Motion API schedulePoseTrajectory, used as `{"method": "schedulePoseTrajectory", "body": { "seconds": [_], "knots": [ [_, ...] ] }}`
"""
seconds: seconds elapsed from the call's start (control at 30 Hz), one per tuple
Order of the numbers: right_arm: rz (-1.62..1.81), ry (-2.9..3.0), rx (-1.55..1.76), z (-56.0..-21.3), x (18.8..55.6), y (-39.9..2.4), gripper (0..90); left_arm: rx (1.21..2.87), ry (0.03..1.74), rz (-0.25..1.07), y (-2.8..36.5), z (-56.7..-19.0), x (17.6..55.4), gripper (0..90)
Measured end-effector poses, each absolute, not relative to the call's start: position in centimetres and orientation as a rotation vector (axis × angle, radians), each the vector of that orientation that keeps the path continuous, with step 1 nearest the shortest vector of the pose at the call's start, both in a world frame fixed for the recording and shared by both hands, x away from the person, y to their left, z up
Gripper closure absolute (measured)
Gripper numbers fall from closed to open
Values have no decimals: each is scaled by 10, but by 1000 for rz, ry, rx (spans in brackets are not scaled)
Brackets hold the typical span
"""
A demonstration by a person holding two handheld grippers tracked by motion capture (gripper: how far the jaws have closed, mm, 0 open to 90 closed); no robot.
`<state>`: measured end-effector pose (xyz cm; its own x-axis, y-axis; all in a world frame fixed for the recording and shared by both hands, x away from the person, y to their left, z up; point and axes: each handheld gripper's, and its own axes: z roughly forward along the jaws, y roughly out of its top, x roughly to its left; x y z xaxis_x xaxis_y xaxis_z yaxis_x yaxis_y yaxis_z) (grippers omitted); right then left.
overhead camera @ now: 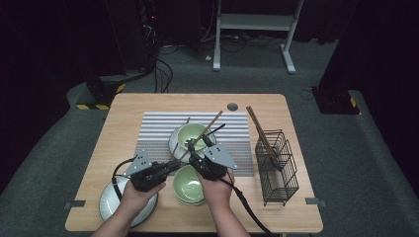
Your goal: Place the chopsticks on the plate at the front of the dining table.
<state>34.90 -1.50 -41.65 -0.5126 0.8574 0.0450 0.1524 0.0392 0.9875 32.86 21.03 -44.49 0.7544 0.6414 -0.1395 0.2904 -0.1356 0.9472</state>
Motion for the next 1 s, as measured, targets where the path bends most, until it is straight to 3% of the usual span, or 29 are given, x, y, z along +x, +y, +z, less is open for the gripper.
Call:
{"method": "schedulePoseTrajectory", "body": {
  "seconds": [0.77,0.87,1.0],
  "knots": [
    [1401,1752,1001,-418,337,-40,549,1741,845,422,231,-443,340,849],
    [1369,1756,996,-420,333,-47,554,1621,924,387,227,-445,339,849],
    [1339,1767,1003,-424,328,-56,553,1644,935,400,234,-447,341,849]
  ]
}}
